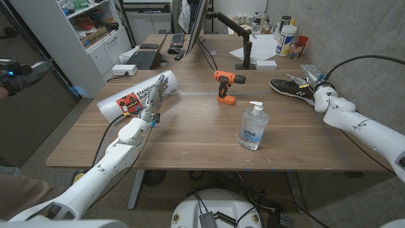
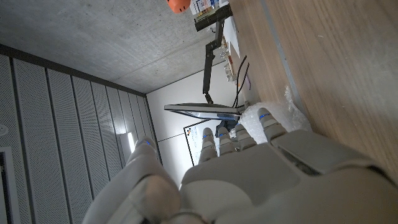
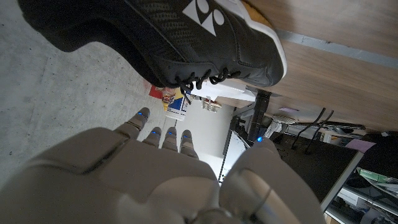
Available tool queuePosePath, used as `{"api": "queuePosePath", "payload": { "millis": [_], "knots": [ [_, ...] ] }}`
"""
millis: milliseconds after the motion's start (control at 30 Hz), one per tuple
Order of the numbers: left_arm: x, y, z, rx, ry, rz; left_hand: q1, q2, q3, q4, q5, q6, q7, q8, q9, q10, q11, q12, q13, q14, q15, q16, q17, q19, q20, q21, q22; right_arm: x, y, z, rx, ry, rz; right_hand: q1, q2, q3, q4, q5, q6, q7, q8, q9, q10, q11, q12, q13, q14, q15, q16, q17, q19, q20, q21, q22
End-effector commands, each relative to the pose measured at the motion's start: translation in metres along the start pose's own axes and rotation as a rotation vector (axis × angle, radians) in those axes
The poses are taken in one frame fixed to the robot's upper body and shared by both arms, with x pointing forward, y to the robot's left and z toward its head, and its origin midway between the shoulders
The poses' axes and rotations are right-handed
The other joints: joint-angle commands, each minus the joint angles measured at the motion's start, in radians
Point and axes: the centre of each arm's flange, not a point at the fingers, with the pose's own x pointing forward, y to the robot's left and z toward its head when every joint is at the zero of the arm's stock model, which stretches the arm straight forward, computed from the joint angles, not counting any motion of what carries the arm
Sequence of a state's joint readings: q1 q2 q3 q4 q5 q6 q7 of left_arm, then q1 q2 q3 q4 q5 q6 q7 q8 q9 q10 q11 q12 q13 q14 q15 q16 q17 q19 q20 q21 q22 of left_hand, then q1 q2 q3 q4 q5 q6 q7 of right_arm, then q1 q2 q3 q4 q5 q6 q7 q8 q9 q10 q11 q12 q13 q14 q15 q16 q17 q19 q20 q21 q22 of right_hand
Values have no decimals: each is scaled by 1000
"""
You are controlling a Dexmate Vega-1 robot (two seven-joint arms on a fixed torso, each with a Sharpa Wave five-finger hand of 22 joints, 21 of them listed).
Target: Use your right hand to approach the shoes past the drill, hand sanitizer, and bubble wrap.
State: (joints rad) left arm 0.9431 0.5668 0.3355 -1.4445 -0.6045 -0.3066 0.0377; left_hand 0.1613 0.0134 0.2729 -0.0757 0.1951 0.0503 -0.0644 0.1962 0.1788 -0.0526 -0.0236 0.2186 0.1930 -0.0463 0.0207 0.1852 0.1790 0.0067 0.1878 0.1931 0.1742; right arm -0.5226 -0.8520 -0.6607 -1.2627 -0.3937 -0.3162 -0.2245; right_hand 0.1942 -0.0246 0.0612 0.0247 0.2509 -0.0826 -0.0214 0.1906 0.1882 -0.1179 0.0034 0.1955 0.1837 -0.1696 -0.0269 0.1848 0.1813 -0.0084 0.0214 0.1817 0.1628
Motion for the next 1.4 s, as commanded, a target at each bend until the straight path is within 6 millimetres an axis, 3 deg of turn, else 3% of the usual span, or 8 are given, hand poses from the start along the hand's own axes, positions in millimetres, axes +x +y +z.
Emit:
{"api": "queuePosePath", "payload": {
  "millis": [33, 867, 1400],
  "knots": [
    [-4, 6, -1, 2, 6, 9, 3, 6, 2, -6, -4, 6, 0, -2, 4, 2, 1, -2, 3, -4, 3, 4, 4, -2, 7, 2, 4, 3, 8, -6, -29, 29, 36, 18, 3, 5, -11, -4, -17, 2, -3, 3, -10, 3, -2, 6, -67, 3, 5, 3, -4, 13, 2, 3],
    [-4, 8, -5, -5, 14, 12, 2, 8, 2, -8, -4, 10, 1, -3, 4, 2, 3, -3, 3, -4, 3, 4, 4, -3, 7, 2, 4, 7, 15, -10, -55, 50, 79, 45, 7, 12, -28, -8, -21, 2, 1, 3, -26, 2, -7, 5, -72, 9, 4, 3, -8, 20, 1, 3],
    [-2, -1, -3, 0, 17, 4, 2, 9, 1, -9, -4, 17, 7, -1, 4, 3, 2, -3, 3, -4, 2, 4, 4, -4, -3, 1, 4, 6, 19, -15, -62, 46, 73, 54, 9, 14, -33, -10, -18, -2, 3, 3, -24, 0, -4, 5, -74, 8, 4, 3, -9, 21, 1, 3]
  ]
}}
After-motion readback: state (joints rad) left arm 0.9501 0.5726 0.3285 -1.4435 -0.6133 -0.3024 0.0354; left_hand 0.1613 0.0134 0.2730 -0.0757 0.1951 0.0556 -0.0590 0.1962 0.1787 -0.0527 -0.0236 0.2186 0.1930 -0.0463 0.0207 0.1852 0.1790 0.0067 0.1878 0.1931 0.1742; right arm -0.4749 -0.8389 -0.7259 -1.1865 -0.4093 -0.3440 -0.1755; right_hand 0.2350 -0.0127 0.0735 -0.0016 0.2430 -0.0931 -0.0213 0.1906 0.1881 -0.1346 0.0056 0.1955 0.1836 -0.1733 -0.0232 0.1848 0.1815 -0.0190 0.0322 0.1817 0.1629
